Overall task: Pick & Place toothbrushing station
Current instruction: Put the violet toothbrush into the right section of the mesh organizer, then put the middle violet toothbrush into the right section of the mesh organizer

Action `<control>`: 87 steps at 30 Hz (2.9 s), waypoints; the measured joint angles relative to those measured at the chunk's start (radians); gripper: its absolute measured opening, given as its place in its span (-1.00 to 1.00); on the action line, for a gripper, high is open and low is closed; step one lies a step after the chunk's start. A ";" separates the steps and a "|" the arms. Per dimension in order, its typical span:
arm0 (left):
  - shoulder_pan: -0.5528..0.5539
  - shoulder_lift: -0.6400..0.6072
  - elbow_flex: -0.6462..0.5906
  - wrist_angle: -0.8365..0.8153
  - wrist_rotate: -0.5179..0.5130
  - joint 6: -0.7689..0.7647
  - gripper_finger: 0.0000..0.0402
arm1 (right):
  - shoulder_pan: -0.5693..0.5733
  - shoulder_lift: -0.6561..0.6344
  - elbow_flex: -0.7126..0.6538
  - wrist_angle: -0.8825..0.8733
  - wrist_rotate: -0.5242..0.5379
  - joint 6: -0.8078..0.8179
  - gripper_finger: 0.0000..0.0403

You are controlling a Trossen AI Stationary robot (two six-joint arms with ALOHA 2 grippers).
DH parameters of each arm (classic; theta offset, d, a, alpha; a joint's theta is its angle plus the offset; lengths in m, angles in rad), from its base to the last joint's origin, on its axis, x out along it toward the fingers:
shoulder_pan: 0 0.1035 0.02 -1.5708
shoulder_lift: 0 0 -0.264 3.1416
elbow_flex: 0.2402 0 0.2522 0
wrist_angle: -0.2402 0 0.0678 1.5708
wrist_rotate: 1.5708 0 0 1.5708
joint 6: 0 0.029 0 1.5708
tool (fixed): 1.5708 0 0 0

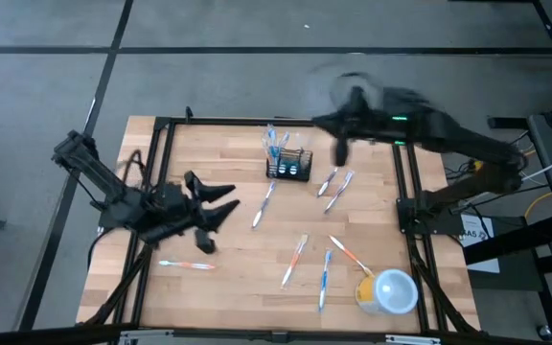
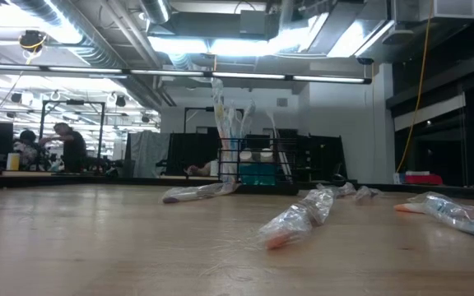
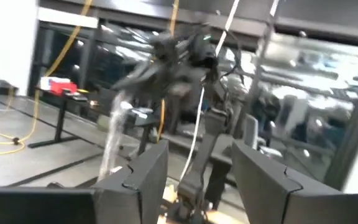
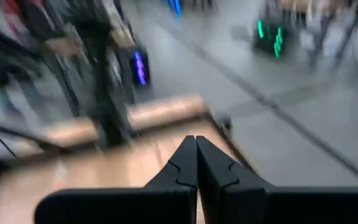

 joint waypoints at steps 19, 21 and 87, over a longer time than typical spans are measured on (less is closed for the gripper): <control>0.048 -0.337 0.000 -0.681 0.155 -0.349 -0.40 | 0.767 -0.152 -0.600 0.656 -0.069 0.776 -1.00; 0.048 -0.335 0.000 -0.682 0.154 -0.361 -0.38 | 0.831 -0.076 -0.606 0.704 -0.061 0.881 -0.97; -0.038 -0.465 0.001 -1.112 -0.284 -0.938 -0.36 | -0.477 0.412 -0.383 -0.446 -0.207 0.888 -0.15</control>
